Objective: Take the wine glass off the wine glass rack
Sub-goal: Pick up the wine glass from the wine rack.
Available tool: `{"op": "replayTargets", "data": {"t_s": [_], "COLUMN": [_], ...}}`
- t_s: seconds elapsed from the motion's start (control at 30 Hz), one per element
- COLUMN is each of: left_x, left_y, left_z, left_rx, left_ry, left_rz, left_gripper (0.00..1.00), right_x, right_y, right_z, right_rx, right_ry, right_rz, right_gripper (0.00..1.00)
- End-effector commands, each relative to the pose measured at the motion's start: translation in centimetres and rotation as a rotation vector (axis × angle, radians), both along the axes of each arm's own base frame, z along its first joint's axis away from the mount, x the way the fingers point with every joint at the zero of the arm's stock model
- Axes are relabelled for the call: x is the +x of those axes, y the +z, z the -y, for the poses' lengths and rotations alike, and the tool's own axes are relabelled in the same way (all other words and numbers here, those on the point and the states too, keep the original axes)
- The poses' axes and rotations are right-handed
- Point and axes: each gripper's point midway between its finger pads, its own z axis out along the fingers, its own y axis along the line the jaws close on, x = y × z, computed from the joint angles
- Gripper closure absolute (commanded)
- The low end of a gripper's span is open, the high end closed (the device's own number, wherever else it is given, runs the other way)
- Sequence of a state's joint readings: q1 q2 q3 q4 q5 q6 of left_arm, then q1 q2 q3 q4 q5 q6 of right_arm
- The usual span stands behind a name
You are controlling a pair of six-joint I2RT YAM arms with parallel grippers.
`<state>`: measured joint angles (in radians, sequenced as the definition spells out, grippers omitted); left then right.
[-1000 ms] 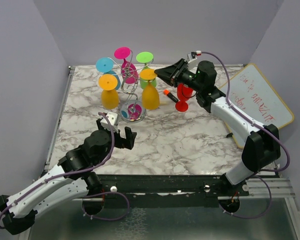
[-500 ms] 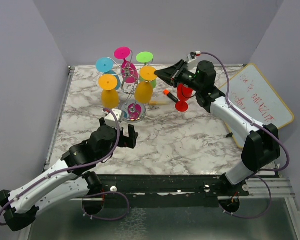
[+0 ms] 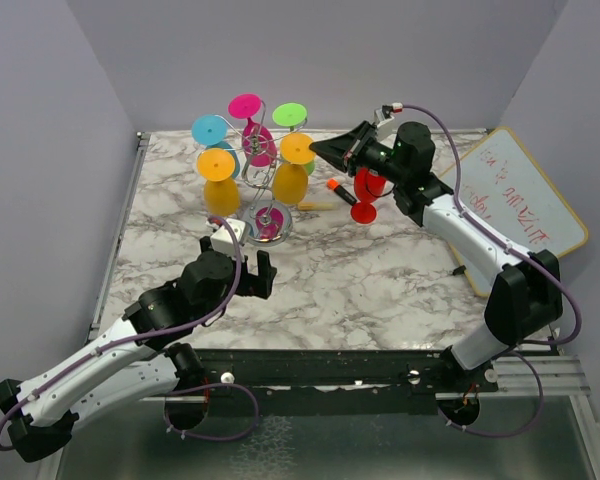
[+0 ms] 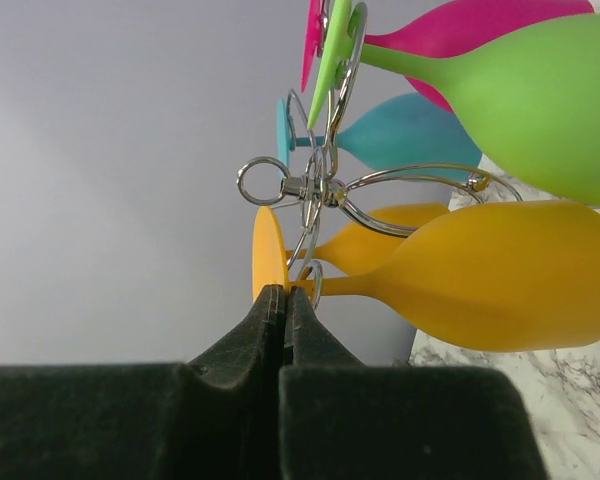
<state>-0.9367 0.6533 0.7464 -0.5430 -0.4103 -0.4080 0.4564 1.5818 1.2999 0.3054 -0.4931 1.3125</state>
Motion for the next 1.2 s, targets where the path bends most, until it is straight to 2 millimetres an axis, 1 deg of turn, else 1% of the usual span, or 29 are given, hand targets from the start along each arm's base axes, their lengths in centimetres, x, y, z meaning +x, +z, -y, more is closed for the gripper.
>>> {"op": "replayTargets", "data": {"t_s": [0.0, 0.13, 0.23, 0.4, 0.47, 0.63, 0.77, 0.87, 0.93, 1.03, 1.17], "left_x": [-0.3, -0.4, -0.3, -0.3, -0.2, 0.1, 0.2, 0.3, 0.3, 0.3, 0.7], "left_y": [-0.1, -0.3, 0.0, 0.4, 0.7, 1.4, 1.5, 1.5, 1.5, 1.4, 1.3], "left_z": [-0.3, -0.2, -0.3, -0.5, -0.7, -1.4, -1.5, -1.4, -1.5, -1.7, -2.0], "left_rx": [0.007, -0.004, -0.013, -0.025, -0.039, -0.066, -0.066, -0.067, -0.070, -0.075, -0.086], "left_ry": [0.003, 0.008, 0.012, 0.025, 0.042, 0.089, 0.095, 0.095, 0.099, 0.113, 0.153], "left_rz": [-0.022, -0.033, -0.028, -0.018, -0.013, 0.014, 0.018, 0.016, 0.016, 0.018, 0.024], "left_gripper": [0.01, 0.01, 0.01, 0.01, 0.01, 0.01, 0.01, 0.01, 0.01, 0.01, 0.01], "right_x": [-1.6, -2.0, -1.8, -1.1, -1.0, -1.4, -1.6, -1.6, -1.6, -1.4, -1.7], "right_y": [1.0, 1.8, 2.3, 1.9, 2.2, 2.7, 3.4, 3.4, 3.0, 1.7, 1.8], "right_z": [0.4, 0.6, 1.2, 2.8, 3.1, 2.5, 1.7, 1.5, 1.4, 1.6, 0.9], "right_rx": [0.008, -0.021, -0.043, -0.086, -0.086, -0.085, -0.063, -0.072, -0.082, -0.138, -0.158], "right_ry": [0.034, 0.037, -0.013, -0.130, -0.153, -0.104, -0.048, -0.038, -0.032, -0.038, 0.017], "right_rz": [0.010, 0.032, 0.024, -0.057, -0.053, -0.030, -0.020, -0.027, -0.028, -0.065, -0.038], "right_gripper": [1.00, 1.00, 0.99, 1.00, 0.99, 0.99, 1.00, 1.00, 0.99, 0.99, 1.00]}}
